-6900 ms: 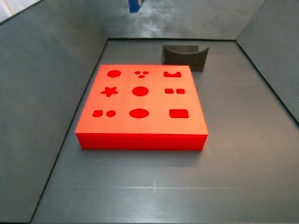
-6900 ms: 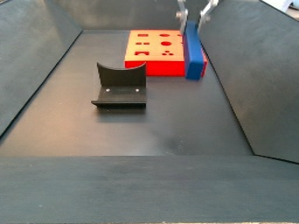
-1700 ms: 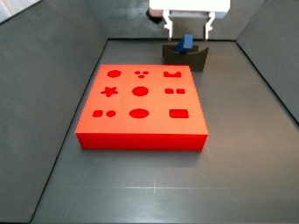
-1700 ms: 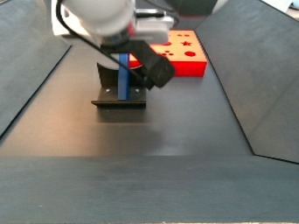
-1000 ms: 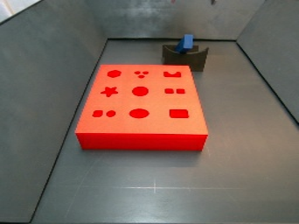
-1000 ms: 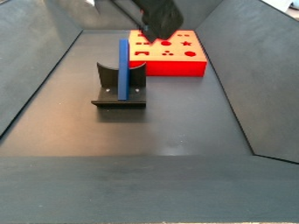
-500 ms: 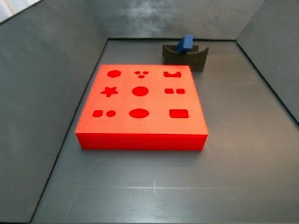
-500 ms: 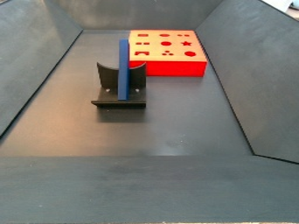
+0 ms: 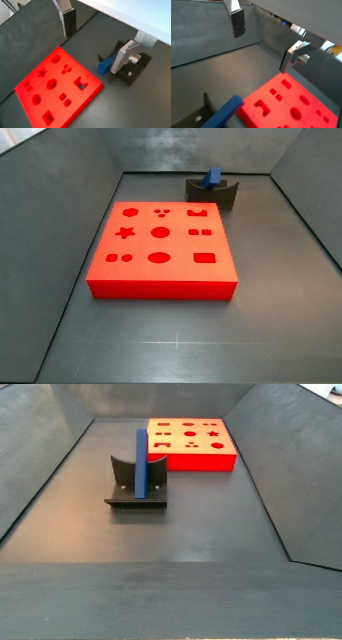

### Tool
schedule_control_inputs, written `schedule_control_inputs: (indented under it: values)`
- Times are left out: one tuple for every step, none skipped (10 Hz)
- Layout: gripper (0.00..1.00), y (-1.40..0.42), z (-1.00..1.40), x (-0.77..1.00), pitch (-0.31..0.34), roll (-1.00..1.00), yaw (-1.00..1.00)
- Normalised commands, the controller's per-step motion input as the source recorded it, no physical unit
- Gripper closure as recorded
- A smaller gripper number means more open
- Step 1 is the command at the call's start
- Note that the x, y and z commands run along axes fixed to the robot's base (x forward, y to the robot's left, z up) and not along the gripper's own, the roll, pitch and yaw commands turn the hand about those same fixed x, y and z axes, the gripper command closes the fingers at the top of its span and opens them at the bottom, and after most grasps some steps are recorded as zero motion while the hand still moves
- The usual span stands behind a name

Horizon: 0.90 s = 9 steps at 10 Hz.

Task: Pick up the rectangle object. Move up. Place the rectangle object on the fixture. Regrasp the rectangle object. Move to above the board. Insert the rectangle object.
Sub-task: Regrasp the rectangle object.

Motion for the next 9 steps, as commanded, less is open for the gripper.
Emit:
schedule_control_inputs:
  values:
    - [0.0, -0.03, 0.01, -0.04, 0.005, 1.0, 0.02]
    - [0.0, -0.02, 0.01, -0.03, -0.002, 1.0, 0.02]
    - [0.0, -0.02, 0.01, -0.03, -0.004, 1.0, 0.02]
    - [0.0, -0.02, 0.01, -0.02, -0.009, 1.0, 0.02]
    - [0.0, -0.02, 0.01, -0.01, -0.014, 1.0, 0.03]
    - [0.0, -0.02, 0.01, -0.01, -0.015, 1.0, 0.03]
    - [0.0, -0.02, 0.01, -0.01, -0.012, 1.0, 0.03]
    - [0.0, -0.02, 0.01, -0.01, -0.007, 1.0, 0.03]
    - [0.0, -0.02, 0.01, 0.01, 0.0, 1.0, 0.03]
